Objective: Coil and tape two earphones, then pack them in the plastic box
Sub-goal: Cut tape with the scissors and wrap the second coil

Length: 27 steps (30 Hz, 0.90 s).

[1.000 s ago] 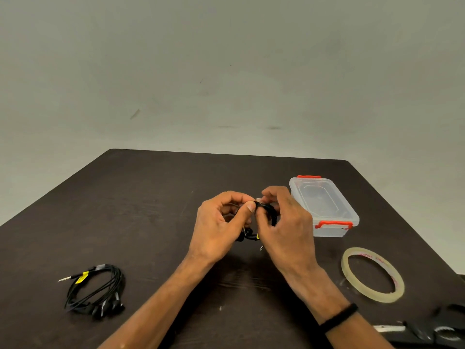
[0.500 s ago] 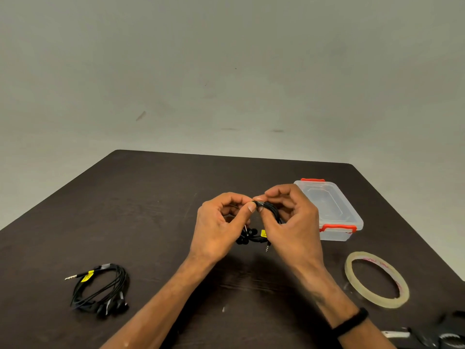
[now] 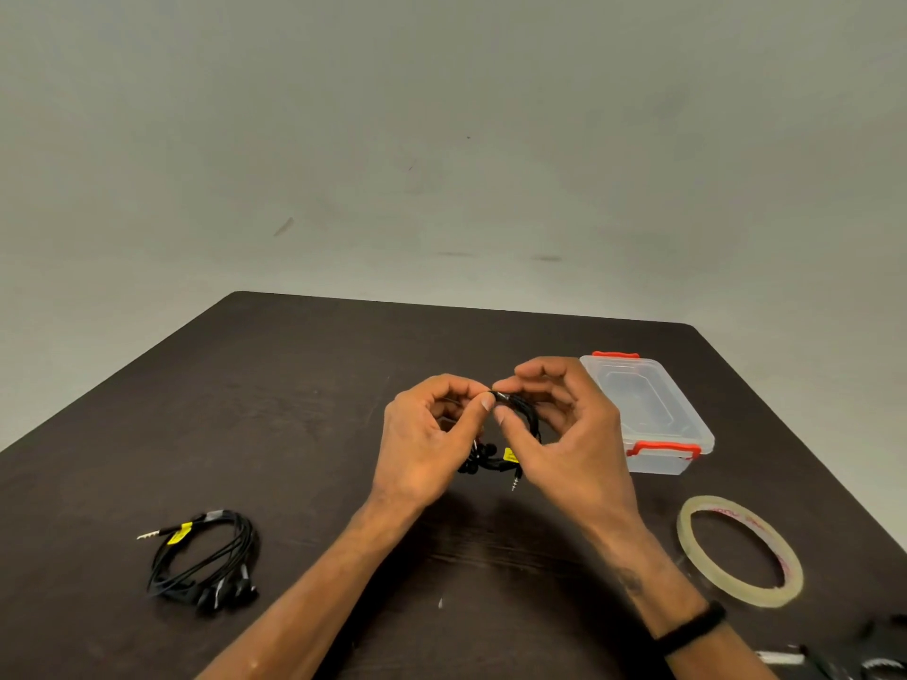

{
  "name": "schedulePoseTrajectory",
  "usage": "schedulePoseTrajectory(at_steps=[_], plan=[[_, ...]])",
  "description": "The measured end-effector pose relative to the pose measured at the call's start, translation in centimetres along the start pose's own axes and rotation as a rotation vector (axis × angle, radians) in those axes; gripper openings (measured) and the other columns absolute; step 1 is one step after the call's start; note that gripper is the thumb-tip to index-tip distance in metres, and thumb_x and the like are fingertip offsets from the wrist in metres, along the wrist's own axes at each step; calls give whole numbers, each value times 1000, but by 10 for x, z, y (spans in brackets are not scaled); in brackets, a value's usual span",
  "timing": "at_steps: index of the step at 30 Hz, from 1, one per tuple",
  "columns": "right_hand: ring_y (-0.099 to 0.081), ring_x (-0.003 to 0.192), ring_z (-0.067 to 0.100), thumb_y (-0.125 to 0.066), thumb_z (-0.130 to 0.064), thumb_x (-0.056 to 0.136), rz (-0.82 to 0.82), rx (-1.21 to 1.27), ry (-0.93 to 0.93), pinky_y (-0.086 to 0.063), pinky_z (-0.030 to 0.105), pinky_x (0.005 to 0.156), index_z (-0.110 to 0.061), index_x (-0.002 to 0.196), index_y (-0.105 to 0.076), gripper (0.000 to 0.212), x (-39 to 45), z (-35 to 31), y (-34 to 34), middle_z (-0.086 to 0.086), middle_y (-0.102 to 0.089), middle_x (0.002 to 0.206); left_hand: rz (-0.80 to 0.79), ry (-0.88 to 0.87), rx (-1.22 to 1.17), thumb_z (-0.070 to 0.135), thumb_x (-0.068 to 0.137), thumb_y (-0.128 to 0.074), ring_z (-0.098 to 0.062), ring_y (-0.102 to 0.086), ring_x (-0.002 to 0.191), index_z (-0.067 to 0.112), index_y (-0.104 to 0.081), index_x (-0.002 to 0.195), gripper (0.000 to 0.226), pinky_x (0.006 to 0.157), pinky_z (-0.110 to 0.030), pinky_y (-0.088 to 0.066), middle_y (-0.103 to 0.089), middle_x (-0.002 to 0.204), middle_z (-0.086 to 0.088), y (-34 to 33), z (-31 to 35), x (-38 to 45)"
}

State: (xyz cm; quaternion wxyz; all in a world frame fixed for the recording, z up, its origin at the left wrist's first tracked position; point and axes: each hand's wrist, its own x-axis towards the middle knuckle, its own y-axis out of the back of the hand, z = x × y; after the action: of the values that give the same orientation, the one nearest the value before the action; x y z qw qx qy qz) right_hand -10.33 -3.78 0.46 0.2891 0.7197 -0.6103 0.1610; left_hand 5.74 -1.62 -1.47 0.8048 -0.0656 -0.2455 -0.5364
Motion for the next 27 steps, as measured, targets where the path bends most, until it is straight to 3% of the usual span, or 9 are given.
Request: schedulePoseTrajectory(at_steps=[4, 9, 14, 21, 24, 27], plan=[[-73, 104, 2, -85, -16, 87, 28, -169, 84, -57, 20, 94, -22, 112, -66, 31, -1, 2, -1, -13, -76, 102, -44, 46, -8, 21, 95, -75, -14, -72, 68, 18, -77, 94, 4, 66, -27, -59, -75, 76, 1, 1, -4, 1], [-73, 98, 11, -87, -15, 85, 98, -358, 253, -63, 33, 85, -17, 106, -71, 26, -2, 13, 0, -3, -74, 101, -140, 248, -185, 18, 96, -73, -12, -69, 67, 11, -79, 95, 9, 67, -24, -55, -73, 72, -1, 1, -1, 4], [-71, 94, 14, -88, -11, 84, 141, -436, 354, -61, 30, 83, -11, 104, -74, 24, -4, 16, -2, 2, -72, 99, -210, 439, -442, 16, 94, -74, -14, -65, 67, 1, -77, 103, 18, 67, -29, -57, -68, 81, -6, 8, 2, 4], [-70, 100, 8, -89, -19, 82, 114, -178, 59, -61, 18, 82, -22, 119, -67, 43, -4, 2, -5, -5, -66, 116, -194, 372, -351, 17, 93, -75, -15, -68, 72, 4, -77, 105, 18, 76, -33, -61, -72, 80, -5, 20, 2, 2], [-74, 89, 5, -91, -19, 80, 35, -95, -130, -63, 24, 77, -25, 106, -73, 32, -4, 0, -5, -9, -76, 99, -125, 389, -321, 19, 92, -78, -17, -69, 74, 6, -78, 104, 18, 77, -33, -62, -73, 80, -6, 39, 6, -4], [-76, 80, 9, -92, -16, 79, -25, -66, -207, -64, 30, 77, -22, 91, -76, 21, -5, -5, -15, -5, -80, 85, -97, 419, -261, 16, 92, -78, -16, -71, 74, 5, -79, 104, 17, 74, -29, -62, -74, 81, -7, 64, 13, -10]])
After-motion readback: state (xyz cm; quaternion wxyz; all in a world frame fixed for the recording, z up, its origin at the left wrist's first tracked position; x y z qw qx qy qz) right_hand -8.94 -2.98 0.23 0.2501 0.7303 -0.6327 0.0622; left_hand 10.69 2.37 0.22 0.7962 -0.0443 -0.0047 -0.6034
